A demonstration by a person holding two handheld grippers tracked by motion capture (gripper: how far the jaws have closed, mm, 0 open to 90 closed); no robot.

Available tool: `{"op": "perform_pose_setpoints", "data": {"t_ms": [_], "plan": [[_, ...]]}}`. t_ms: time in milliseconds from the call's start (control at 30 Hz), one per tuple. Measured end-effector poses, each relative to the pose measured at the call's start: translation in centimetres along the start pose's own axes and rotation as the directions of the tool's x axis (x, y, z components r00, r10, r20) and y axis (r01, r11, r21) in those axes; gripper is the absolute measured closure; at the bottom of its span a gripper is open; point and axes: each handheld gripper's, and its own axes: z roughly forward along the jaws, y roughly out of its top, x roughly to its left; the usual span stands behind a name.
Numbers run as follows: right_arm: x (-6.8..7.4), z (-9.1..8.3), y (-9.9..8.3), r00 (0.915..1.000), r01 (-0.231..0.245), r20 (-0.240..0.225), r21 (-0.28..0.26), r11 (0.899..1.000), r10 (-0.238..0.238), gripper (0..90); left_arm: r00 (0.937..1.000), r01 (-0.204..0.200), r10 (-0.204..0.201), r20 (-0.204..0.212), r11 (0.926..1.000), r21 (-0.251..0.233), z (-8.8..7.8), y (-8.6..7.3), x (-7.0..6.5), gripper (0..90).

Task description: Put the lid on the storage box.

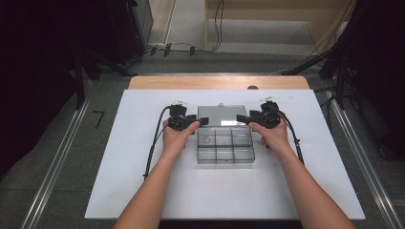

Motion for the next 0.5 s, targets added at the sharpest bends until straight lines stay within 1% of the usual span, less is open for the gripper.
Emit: {"op": "perform_pose_setpoints", "data": {"t_ms": [100, 133, 267, 333, 400, 433, 467, 500], "plan": [[-0.2, 0.4, -0.1, 0.9998, -0.012, 0.014, 0.014, 1.000, 0.012, 18.4, 0.9999, 0.009, -0.009, 0.007, 0.9999, 0.008, 0.3, -0.1, 0.0, 30.5], [-0.2, 0.5, -0.2, 0.9997, -0.018, 0.016, 0.019, 1.000, 0.018, 19.0, 1.0000, 0.009, -0.009, 0.001, 0.9999, 0.008, 0.4, -0.1, 0.0, 30.5], [-0.3, 1.0, -0.4, 0.9994, -0.034, 0.012, 0.033, 0.999, 0.033, 21.9, 0.9996, 0.027, -0.027, 0.003, 0.9996, 0.002, 0.4, -0.1, 0.1, 31.3], [-0.3, 1.2, -0.4, 0.9985, -0.051, 0.023, 0.043, 0.998, 0.051, 24.1, 0.9995, 0.031, -0.031, 0.003, 0.9995, 0.004, 0.5, -0.2, 0.2, 31.6], [-0.4, 1.4, -0.5, 0.9977, -0.068, 0.013, 0.045, 0.997, 0.067, 25.4, 0.9992, 0.041, -0.041, -0.001, 0.9991, 0.011, 0.6, -0.2, 0.2, 31.7], [-0.5, 1.4, -0.6, 0.9976, -0.067, 0.019, 0.050, 0.996, 0.066, 26.5, 0.9991, 0.042, -0.042, -0.005, 0.9989, 0.018, 0.7, -0.3, 0.2, 31.9], [-0.5, 1.5, -0.6, 0.9974, -0.069, 0.024, 0.055, 0.996, 0.068, 27.4, 0.9987, 0.051, -0.051, -0.001, 0.9986, 0.018, 0.8, -0.3, 0.3, 32.0], [-0.7, 1.6, -0.7, 0.9970, -0.076, 0.021, 0.062, 0.995, 0.075, 27.9, 0.9986, 0.053, -0.053, 0.001, 0.9985, 0.017, 0.8, -0.3, 0.3, 31.8]]}}
